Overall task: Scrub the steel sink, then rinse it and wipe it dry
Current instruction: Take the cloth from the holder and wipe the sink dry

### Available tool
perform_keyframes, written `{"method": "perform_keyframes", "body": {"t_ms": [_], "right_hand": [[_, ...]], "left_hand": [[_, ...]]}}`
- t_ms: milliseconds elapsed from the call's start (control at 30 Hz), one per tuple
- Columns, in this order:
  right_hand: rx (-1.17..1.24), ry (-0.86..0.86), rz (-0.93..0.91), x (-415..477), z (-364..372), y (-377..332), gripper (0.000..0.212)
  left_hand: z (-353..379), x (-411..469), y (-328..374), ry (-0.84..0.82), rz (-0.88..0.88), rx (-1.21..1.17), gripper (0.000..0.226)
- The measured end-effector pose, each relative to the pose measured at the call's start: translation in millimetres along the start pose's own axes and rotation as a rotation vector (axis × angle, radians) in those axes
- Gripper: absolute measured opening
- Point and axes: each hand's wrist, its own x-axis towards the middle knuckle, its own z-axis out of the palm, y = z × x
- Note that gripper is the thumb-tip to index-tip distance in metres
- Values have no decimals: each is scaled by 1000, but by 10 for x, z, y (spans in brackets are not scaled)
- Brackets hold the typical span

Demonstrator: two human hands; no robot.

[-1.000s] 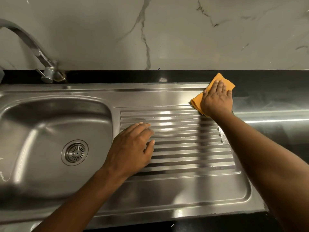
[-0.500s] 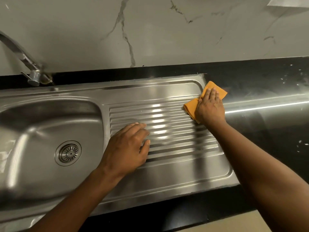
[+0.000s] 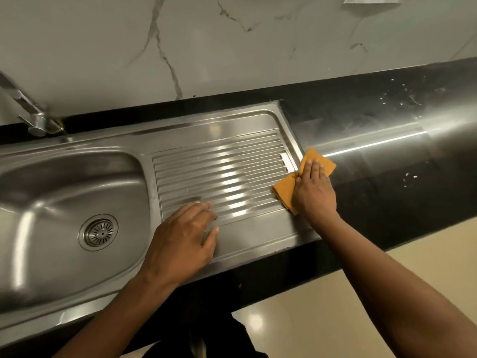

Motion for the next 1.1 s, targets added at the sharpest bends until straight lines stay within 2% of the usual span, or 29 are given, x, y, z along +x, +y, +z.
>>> {"method": "perform_keyframes", "body": {"t_ms": [267, 467, 567, 633, 733, 867, 933, 1100], "right_hand": [[-8, -55, 57, -845, 133, 223, 67], [89, -70, 173, -1275, 68, 91, 67], [-80, 31, 149, -1370, -32, 38, 51], [-82, 93, 142, -1375, -201, 47, 42], [-82, 150, 13, -1223, -333, 218, 47], [8, -143, -193, -1084, -155, 622, 75], [122, -191, -183, -1147, 38, 669, 74], [234, -71, -39, -1447, 326, 194, 76]], "left_hand": [[-61, -457, -4, -94, 56, -43, 34], [-175, -812, -112, -102, 54, -60, 33], [-253, -943, -177, -83, 49, -77, 32], [-305, -1005, -232, -72, 32, -82, 31], [-361, -1076, -313, -53, 4, -72, 30], [-408, -1137, -393, -53, -40, -66, 29], [-419, -1163, -432, -57, -58, -67, 29], [-467, -1180, -530, -31, -100, -84, 28]]}}
